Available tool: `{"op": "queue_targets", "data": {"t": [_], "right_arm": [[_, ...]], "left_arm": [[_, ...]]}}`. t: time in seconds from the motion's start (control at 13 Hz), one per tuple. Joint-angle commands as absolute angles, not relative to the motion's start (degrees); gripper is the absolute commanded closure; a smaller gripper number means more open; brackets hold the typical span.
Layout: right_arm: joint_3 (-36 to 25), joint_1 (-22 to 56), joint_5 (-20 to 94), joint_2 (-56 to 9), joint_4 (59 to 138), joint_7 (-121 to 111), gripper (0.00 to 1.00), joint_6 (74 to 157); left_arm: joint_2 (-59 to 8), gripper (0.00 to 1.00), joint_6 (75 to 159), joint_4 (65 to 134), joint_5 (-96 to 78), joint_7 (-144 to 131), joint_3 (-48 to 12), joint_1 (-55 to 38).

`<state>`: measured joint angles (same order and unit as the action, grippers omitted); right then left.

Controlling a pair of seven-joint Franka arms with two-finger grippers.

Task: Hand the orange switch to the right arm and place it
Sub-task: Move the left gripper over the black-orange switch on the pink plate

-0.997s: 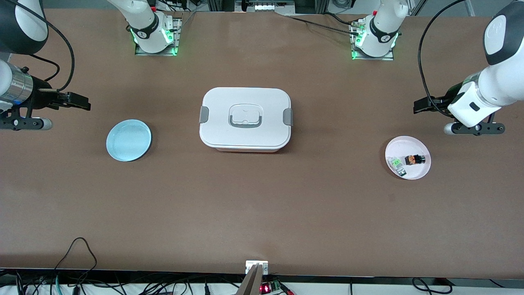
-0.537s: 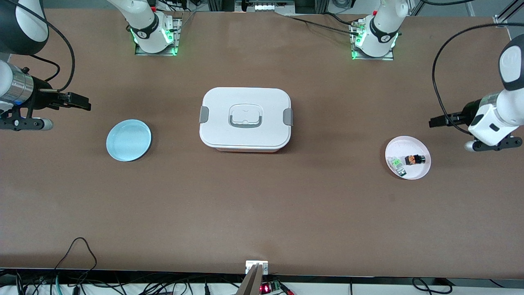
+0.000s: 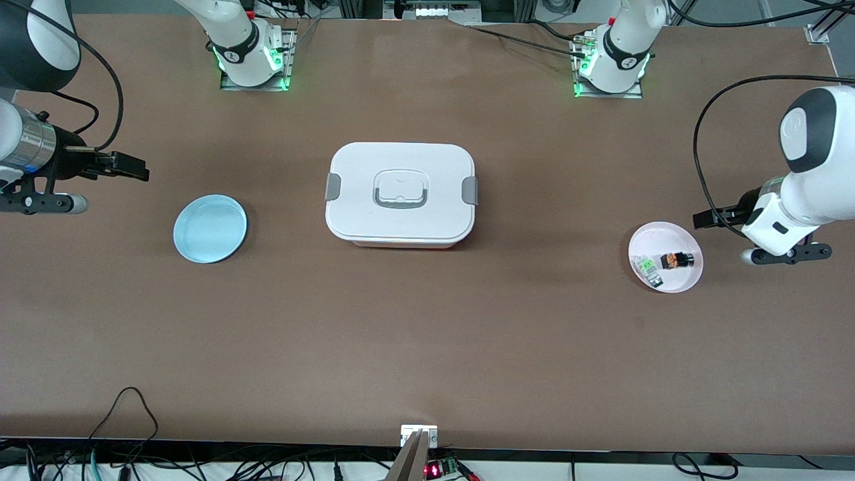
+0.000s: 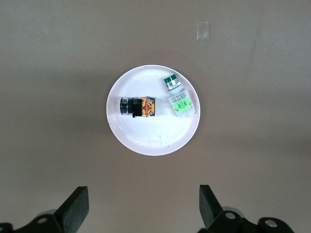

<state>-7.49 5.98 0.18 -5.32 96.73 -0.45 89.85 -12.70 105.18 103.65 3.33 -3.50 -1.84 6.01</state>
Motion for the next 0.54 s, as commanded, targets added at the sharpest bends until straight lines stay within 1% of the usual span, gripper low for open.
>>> {"op": "queue_targets", "data": {"t": [0.0,0.46], "right_arm": [[-7.47,5.71,0.79,-5.62,96.68,-0.09,0.0,90.26],[-7.47,5.36,0.88,-6.06,96.59,-0.09,0.0,90.35]], "left_arm": [[-13.8,0.0,106.78,105.02,4.48,-3.16,-2.11,6.41],[-13.89,0.0,110.65,110.29,4.57,-3.08,-2.11,7.46]]}}
